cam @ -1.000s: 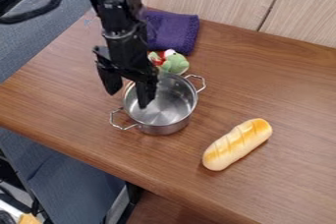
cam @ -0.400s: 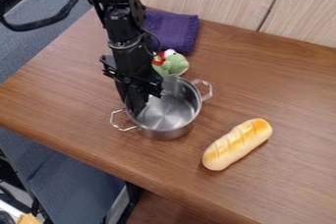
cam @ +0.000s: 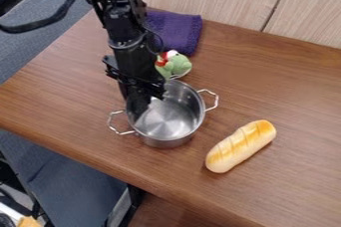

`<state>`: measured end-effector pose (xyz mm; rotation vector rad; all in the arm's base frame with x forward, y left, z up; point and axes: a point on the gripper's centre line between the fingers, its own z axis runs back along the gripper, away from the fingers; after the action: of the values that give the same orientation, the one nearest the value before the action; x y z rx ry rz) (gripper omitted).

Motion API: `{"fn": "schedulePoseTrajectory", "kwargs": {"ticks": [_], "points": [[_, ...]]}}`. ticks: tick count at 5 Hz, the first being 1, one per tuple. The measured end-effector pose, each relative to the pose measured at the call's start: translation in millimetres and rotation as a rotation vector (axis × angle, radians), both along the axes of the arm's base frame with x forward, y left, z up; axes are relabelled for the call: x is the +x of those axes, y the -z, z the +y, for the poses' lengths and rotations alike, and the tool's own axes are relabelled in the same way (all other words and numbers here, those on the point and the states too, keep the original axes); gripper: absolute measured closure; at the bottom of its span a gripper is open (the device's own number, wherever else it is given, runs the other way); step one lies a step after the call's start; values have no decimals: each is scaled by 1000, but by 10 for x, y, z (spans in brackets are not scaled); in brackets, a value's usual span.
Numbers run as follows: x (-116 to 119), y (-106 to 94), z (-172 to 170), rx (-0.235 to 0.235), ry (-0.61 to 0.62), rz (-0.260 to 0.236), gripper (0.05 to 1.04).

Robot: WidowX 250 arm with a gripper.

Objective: Move the silver pot to the left side of the table

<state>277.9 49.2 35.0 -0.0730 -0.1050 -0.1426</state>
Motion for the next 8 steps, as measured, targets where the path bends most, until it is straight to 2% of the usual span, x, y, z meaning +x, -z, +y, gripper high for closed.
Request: {"fn": "schedulePoseTrajectory", "kwargs": {"ticks": [1, 2, 3, 4, 5, 6, 7, 8], "points": [[-34, -148, 17, -36, -11, 0, 1001], [35, -425, 117, -88, -49, -31, 1001], [148, -658, 372, -93, -126, -86, 1001], [393, -785, 726, -69, -268, -134, 1001], [706, -667, 1112, -27, -425, -123, 1001], [895, -504, 1334, 20, -505, -108, 1001], [1042, -341, 1516, 70, -555, -95, 1001], [1058, -215, 1644, 87, -585, -71, 1001]]}}
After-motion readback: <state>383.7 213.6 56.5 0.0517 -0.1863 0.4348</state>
